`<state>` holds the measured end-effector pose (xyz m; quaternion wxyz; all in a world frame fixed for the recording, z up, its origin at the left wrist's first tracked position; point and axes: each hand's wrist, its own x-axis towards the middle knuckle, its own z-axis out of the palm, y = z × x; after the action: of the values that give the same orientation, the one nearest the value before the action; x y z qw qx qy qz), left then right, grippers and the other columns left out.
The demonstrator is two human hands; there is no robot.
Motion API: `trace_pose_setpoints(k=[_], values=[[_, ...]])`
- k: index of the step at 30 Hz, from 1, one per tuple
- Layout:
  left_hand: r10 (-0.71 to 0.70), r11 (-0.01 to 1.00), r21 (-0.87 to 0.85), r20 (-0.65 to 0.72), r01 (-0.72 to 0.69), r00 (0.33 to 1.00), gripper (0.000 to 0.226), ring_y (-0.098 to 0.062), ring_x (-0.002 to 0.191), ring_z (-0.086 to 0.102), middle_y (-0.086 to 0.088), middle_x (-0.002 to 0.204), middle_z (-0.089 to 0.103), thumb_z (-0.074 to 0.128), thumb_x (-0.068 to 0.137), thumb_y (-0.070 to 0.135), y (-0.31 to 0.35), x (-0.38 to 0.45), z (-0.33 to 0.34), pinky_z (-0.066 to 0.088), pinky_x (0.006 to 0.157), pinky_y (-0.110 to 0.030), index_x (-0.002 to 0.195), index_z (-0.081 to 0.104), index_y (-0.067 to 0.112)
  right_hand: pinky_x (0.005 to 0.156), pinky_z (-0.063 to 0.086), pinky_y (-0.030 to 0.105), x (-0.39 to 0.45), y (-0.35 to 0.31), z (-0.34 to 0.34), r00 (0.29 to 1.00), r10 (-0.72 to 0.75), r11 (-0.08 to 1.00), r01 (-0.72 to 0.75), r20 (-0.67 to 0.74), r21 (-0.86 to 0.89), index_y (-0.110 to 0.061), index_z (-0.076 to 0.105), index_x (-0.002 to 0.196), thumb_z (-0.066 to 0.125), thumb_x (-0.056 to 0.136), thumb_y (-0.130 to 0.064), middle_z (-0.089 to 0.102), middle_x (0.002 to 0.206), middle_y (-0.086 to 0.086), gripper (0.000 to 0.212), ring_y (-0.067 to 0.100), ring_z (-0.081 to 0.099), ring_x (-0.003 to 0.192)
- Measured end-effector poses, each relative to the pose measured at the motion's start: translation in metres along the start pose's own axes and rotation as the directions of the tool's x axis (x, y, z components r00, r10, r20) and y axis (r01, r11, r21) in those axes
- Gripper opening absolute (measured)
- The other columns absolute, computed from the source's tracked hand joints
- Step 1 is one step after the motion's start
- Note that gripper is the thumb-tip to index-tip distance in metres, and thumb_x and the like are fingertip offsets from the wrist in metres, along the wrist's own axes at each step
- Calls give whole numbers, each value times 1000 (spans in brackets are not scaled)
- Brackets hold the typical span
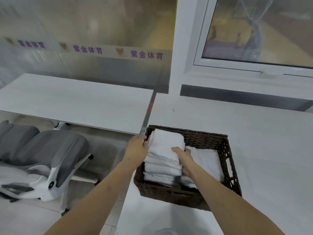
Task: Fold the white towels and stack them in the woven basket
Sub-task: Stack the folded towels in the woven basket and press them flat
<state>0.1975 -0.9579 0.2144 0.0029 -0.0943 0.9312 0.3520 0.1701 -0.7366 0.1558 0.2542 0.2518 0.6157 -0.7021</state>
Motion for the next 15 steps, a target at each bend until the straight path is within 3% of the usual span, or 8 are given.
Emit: trace_pose_setpoints(k=[3,5,8,10,12,13,15], values=[[36,999,38,55,-38,998,34,-29,131,50,-12,139,54,42,102,14,-16,-1,6,40,102,-31,131,56,4,102,55,46,5,8,2,999,-8,997,5,-40,-82,-21,23,153,80,73,-53,60,128,4,103,25,64,112],[21,997,69,117,-29,993,46,-28,147,35,-12,161,33,38,108,20,-19,-9,11,32,113,-30,151,38,4,107,51,46,2,11,7,996,-56,987,44,-71,-156,-20,21,154,77,72,-57,56,133,3,106,24,61,116],[-6,997,79,138,-5,990,53,-23,152,25,-9,168,20,31,110,24,-24,-16,22,26,116,-26,159,20,5,111,47,44,-5,10,11,946,-311,917,273,-93,-290,-13,28,152,78,86,-41,52,141,5,87,23,55,125],[-56,998,26,118,53,991,55,-22,152,26,-6,167,22,26,111,29,-28,-18,30,26,118,-30,161,16,12,119,38,43,-6,8,11,824,-563,736,464,-65,-492,-16,33,153,70,96,-28,44,150,4,69,21,44,140],[-87,996,-9,91,88,992,54,-21,149,32,-3,165,29,23,110,33,-30,-17,34,31,118,-35,162,16,19,127,23,46,-4,6,12,673,-733,430,568,96,-701,-22,34,157,57,102,-36,30,165,4,61,23,23,154],[-91,996,-16,73,92,993,54,-21,146,36,-1,163,34,22,110,35,-32,-17,37,35,117,-38,162,18,22,129,15,47,-2,6,13,631,-745,258,569,214,-781,-27,33,158,48,105,-45,23,169,4,59,24,13,158],[-83,996,-21,27,84,996,54,-21,139,45,1,156,44,18,107,42,-35,-18,39,44,110,-43,160,21,31,129,-1,47,2,8,18,680,-613,-5,505,402,-863,-38,22,162,20,104,-64,4,173,-1,63,24,-5,160]])
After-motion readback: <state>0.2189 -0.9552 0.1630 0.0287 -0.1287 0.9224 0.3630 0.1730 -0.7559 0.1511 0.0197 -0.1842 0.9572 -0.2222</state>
